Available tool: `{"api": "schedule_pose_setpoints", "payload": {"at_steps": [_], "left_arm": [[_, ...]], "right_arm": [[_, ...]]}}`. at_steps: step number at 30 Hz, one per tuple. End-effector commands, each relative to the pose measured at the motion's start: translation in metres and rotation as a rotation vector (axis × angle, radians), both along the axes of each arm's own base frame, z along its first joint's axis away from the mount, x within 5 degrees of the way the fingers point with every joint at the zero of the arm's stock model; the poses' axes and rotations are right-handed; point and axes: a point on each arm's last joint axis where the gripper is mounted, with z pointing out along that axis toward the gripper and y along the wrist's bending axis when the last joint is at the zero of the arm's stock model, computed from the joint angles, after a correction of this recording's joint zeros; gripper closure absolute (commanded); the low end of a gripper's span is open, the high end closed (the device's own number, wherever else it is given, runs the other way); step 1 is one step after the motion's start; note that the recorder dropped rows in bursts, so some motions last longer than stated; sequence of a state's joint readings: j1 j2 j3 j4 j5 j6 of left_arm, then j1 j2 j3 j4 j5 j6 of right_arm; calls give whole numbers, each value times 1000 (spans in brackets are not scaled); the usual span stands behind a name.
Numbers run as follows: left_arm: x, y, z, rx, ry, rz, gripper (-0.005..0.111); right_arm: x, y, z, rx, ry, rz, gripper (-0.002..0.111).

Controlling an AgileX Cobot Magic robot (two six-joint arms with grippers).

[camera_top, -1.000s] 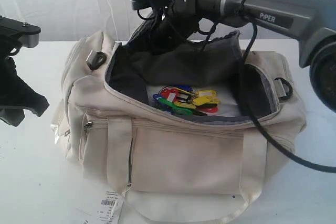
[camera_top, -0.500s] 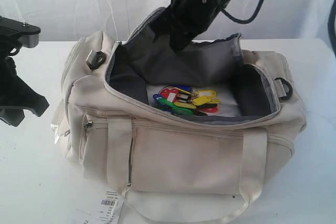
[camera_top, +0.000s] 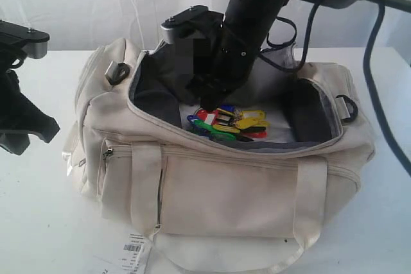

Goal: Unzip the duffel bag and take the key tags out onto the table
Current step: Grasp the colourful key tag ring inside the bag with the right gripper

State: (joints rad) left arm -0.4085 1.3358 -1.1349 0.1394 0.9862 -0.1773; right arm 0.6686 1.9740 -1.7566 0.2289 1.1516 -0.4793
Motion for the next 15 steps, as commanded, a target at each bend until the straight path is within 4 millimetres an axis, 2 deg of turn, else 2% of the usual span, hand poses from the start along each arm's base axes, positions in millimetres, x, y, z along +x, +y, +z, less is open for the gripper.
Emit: {"api": "schedule_pose_setpoints", "payload": {"at_steps": [1,3,7,8,10,15], "left_arm": [[-4,1,0,-4,19,5,107],[-4,1,0,-4,19,5,107],[-4,1,0,-4,19,5,107],[-4,1,0,-4,19,5,107],[-4,1,0,-3,19,2,107],[-4,1,0,-3,19,2,107]], "right_arm": [[7,4,-10,6,-37,8,97],[9,5,-18,-5,-25,9,80],[13,8,-32,-28,-8,9,32],[14,8,-35,-29,-9,8,25],[18,9,-43,-44,-17,-1,17],[30,4,-66,-155,-46,-93,20]]}}
